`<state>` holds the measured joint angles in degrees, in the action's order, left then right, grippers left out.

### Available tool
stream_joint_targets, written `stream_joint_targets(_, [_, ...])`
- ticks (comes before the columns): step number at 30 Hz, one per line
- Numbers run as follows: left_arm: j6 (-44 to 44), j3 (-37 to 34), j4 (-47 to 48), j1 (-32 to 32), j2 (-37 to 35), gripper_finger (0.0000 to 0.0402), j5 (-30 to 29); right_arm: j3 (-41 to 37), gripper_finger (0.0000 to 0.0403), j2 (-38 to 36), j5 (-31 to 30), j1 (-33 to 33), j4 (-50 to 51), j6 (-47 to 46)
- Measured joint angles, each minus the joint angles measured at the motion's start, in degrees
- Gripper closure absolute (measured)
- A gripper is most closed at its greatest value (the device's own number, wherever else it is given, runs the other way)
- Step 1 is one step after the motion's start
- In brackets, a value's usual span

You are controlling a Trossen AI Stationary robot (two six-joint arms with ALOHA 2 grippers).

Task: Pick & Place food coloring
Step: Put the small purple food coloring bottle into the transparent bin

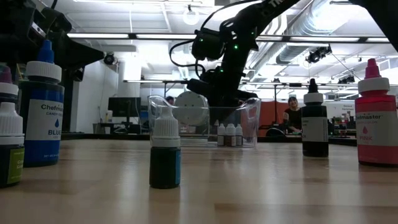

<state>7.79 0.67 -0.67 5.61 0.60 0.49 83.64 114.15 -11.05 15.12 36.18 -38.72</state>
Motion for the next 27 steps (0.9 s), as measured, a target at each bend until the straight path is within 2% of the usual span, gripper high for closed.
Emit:
stream_joint_targets(5, [0.0, 0.0, 0.0, 0.0, 0.0, 0.0401, 0.0, 1.8, 0.0341, 0.0, -0.3, -0.1, 1.6, 0.6])
stream_joint_targets(12, [0.0, 0.0, 0.0, 0.0, 0.0, 0.0401, 0.0, 6.6, 0.0341, 0.0, -4.0, -0.2, 7.4, 2.6])
stream_joint_targets(27, [0.0, 0.0, 0.0, 0.0, 0.0, 0.0401, 0.0, 6.5, 0.0341, 2.5, 1.7, -1.8, 1.4, 3.6])
